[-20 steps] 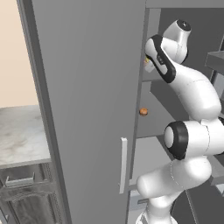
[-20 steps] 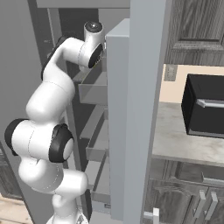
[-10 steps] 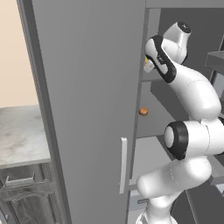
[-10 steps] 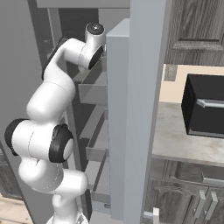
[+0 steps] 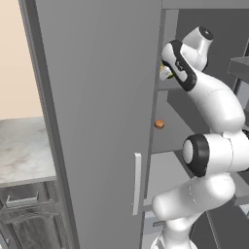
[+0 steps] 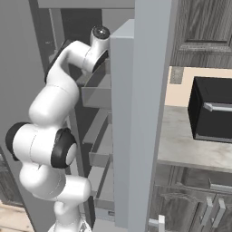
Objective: Take the tangerine and lemon wedge from the second highest rack and move them to the highest rack where the steak and peach are located, to maximize freezer space. Close the freezer door after rearranging.
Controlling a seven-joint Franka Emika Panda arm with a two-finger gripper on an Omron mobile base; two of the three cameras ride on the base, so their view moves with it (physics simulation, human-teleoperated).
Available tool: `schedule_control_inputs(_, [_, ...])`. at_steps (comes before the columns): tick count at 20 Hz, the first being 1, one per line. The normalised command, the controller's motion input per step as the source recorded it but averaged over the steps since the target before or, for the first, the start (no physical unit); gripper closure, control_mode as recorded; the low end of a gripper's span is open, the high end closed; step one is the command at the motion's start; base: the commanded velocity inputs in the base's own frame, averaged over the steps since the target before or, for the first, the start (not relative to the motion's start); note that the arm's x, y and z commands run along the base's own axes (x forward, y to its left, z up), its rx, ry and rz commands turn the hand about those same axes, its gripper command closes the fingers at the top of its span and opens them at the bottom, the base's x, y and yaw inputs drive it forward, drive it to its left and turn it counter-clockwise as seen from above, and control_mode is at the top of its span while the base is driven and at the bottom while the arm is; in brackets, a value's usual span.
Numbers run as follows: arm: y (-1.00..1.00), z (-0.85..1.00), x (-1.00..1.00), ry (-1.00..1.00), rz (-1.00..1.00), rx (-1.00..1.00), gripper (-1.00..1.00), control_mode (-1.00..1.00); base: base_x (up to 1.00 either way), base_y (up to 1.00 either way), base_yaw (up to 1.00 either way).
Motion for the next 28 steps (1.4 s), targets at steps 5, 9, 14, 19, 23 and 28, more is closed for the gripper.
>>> schedule_control_inputs(5, [-0.06,0.22,-0.14,-0.04,0.02,0.03,-1.0,-1.0,0.0,0.0,0.0])
schedule_control_inputs(9, [0.01,0.84,-1.0,-0.14,0.0,0.02,-1.0,-1.0,0.0,0.0,0.0])
schedule_control_inputs(14, [0.18,0.37,-1.0,-0.05,0.0,0.0,-1.0,-1.0,0.0,0.0,0.0])
schedule_control_inputs(19, [0.13,-0.15,-1.0,0.03,-0.04,0.03,-1.0,-1.0,0.0,0.0,0.0])
schedule_control_inputs(23, [0.05,-0.41,-1.0,0.05,-0.09,0.07,-1.0,-1.0,0.0,0.0,0.0])
schedule_control_inputs(28, [0.06,-0.58,-1.0,0.12,-0.12,0.04,-1.0,-1.0,0.0,0.0,0.0])
